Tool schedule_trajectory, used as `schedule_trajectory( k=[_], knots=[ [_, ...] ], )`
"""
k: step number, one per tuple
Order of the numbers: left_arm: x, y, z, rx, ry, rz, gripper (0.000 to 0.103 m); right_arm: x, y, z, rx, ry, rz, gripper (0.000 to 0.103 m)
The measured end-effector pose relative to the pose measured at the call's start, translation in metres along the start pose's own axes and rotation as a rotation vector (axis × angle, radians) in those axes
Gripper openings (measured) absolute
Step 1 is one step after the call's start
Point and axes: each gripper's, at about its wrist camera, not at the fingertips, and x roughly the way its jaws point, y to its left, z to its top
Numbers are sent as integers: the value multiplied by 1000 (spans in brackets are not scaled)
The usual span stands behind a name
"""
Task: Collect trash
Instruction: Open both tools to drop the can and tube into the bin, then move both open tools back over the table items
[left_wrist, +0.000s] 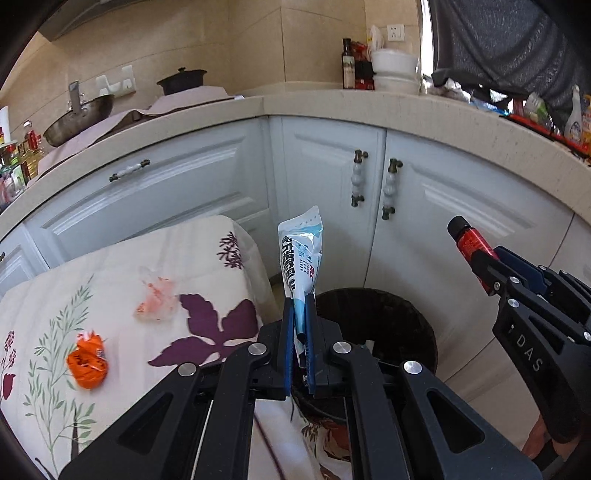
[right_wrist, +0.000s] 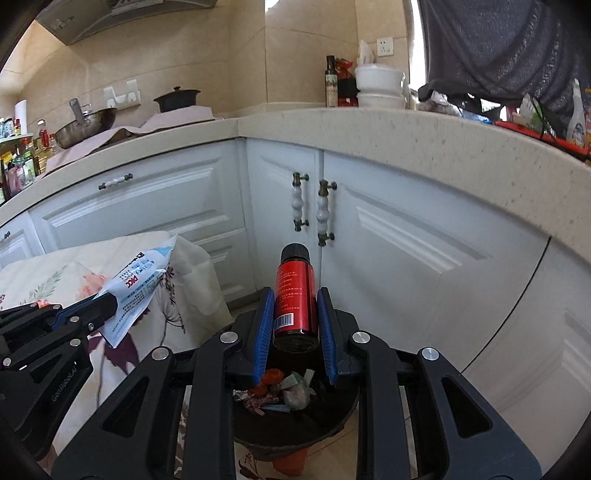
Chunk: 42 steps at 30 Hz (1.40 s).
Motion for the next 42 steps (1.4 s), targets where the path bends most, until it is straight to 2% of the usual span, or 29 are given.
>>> schedule_trajectory(
  k=[11,12,13,14,16,17,29,38,42],
  knots=[
    [23,-13,4,9,45,21,9,24,-9,-2,9,12,-17,24],
    [26,-15,4,17,54,22,12,25,-9,-3,9,13,-21,28],
    [29,-16,3,23,63,23,21,26,-11,-4,16,12,-26,37],
    [31,-17,3,25,71,26,33,27,-11,-5,22,11,-27,40],
    [30,-15,3,12,72,20,44,26,-13,-6,31,11,-28,41],
    [29,-14,3,4,64,21,46,25,-13,-6,32,11,-30,41],
    [4,11,-1,-33,40,34,49,7,-4,-4,29,-3,-17,41],
    [-19,59,-5,-98,9,100,54,-6,22,5,6,-22,26,41],
    [-30,89,-10,-139,0,156,56,-12,40,10,-14,-34,52,42]
  ],
)
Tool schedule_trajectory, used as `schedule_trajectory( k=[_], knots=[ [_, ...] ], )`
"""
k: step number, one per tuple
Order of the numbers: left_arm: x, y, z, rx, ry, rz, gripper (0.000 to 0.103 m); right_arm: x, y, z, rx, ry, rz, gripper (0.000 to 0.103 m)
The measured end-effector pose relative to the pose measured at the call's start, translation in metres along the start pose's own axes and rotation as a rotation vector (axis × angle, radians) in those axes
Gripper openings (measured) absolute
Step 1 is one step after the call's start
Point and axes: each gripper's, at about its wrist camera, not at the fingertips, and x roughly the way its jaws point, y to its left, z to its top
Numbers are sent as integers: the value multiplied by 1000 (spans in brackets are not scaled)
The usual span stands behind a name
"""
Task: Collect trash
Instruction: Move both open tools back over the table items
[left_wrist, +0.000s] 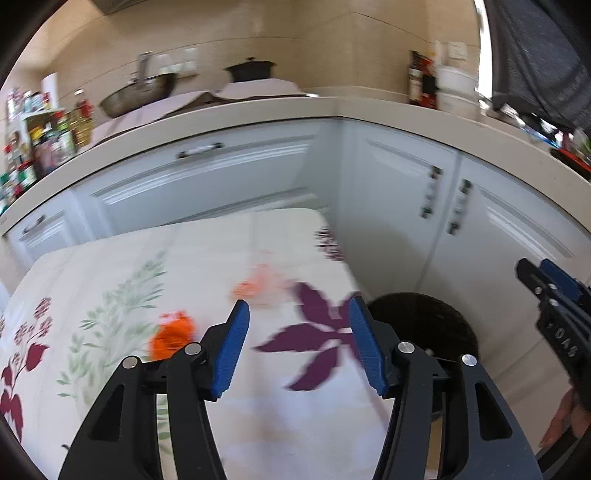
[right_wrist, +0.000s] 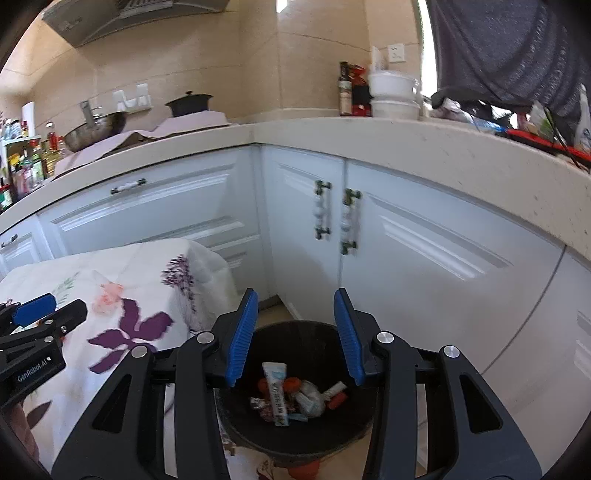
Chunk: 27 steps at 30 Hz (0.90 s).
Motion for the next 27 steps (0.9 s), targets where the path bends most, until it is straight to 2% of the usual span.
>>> schedule_trajectory(
  k=[10,14,27],
  knots=[
    [-5,82,-18,-101,29,134,59,0,62,10,-63,-1,101,43],
    [-8,109,-24,-134,35,172,61,1,88,13,-87,5,138,48],
    [-11,184,-35,-227,42,277,62,30,169,19,-172,70,253,49]
  ],
)
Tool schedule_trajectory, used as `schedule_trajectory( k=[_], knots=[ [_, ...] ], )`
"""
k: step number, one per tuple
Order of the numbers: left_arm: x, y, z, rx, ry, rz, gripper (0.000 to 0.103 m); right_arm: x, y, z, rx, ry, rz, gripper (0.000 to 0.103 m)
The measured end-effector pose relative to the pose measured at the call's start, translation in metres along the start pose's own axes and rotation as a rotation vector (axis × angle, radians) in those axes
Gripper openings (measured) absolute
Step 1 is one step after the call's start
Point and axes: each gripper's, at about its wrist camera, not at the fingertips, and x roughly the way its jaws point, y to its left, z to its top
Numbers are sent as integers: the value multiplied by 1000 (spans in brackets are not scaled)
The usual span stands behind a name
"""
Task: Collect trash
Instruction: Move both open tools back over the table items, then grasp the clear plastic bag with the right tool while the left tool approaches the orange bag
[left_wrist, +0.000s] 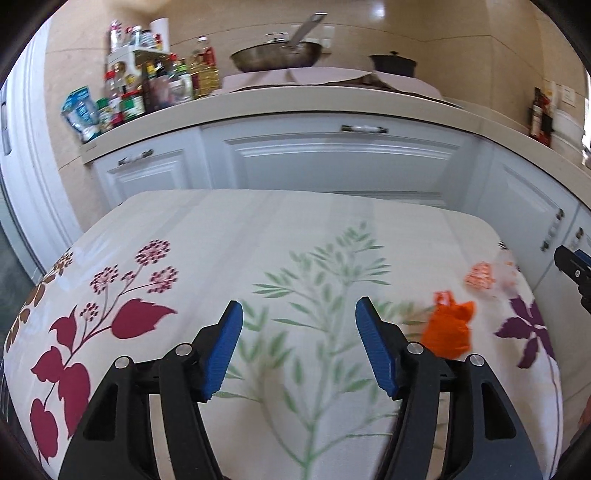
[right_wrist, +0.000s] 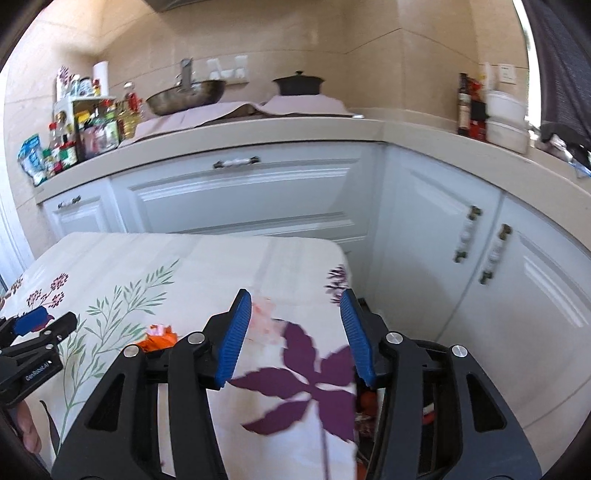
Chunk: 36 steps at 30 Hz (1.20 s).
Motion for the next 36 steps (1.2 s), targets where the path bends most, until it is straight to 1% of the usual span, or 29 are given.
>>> schedule_trajectory(
  k=[7,12,15,17,19,20,21,27,36],
  knots=[
    [13,30,2,-42,19,34,63,41,22,2,-46,97,9,49],
    [18,37,0,-54,30,34,64,65,26,-2,-52,174,9,49],
    [20,39,-2,-55,34,33,65,72,27,-5,-50,198,8,49],
    [22,41,-2,-55,36,36,65,74,28,-6,-53,211,16,44],
    [24,42,-2,-57,42,39,65,75,30,-6,-62,220,19,31],
    [25,43,-2,-58,45,40,65,77,31,-7,-68,229,22,28],
    [26,43,-2,-60,48,41,65,78,32,-8,-74,235,27,20],
    [27,41,-1,-56,50,38,65,74,34,-8,-81,222,26,15],
    [27,31,-2,-40,51,29,66,60,27,-5,-79,188,1,14]
  ],
)
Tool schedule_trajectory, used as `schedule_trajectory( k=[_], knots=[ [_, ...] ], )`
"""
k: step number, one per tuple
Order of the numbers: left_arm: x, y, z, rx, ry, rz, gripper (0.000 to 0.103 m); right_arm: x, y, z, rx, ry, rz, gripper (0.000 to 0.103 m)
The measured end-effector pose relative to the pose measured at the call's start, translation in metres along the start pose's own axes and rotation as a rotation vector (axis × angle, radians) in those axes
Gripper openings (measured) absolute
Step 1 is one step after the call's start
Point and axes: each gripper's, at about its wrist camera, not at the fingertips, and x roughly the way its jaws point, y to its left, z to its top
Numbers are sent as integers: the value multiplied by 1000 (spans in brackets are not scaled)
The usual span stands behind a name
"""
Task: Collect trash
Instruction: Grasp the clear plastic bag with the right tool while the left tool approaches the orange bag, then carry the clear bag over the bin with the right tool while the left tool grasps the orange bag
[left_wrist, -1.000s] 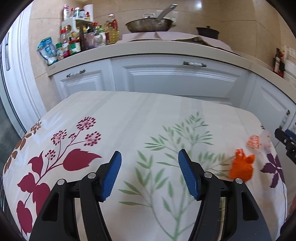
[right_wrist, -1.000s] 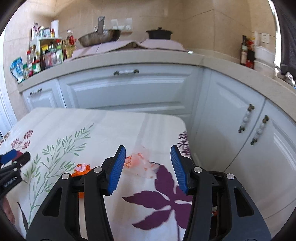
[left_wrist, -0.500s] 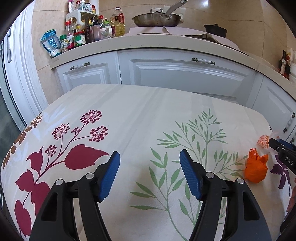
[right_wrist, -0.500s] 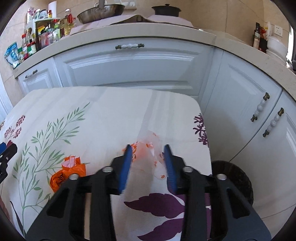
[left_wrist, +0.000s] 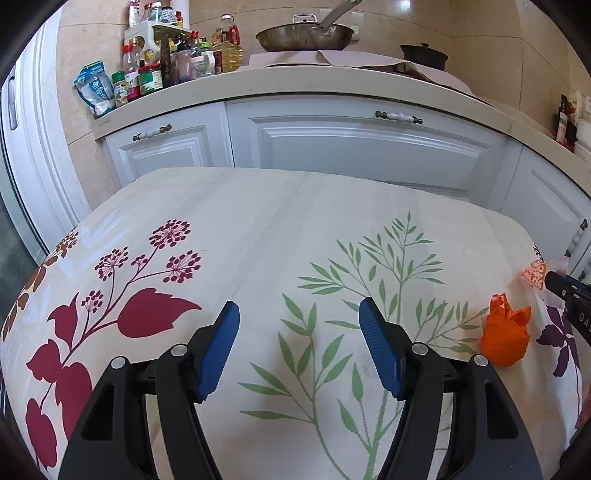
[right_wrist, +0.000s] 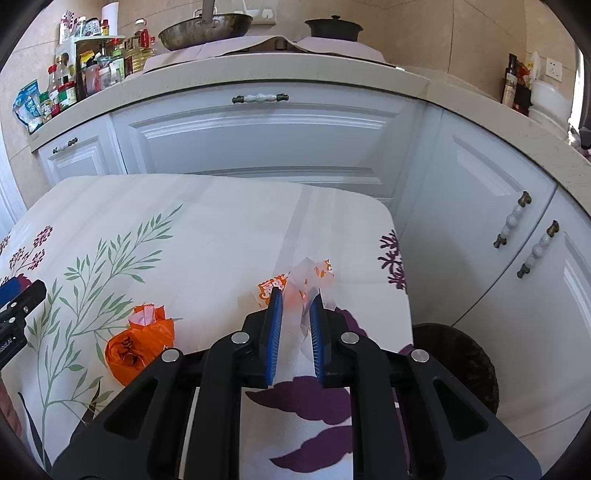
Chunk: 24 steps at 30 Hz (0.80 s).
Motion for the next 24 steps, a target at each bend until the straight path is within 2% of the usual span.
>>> schedule_trajectory(
  k=[10,24],
  knots=[
    [-4,-21,-2,32,-3,-10,66,-19,-19,-7,23,-34,-54,15],
    [-23,-84,-8,129,-15,-94,66,-51,-77,-37,130,-70,-117,14]
  ],
)
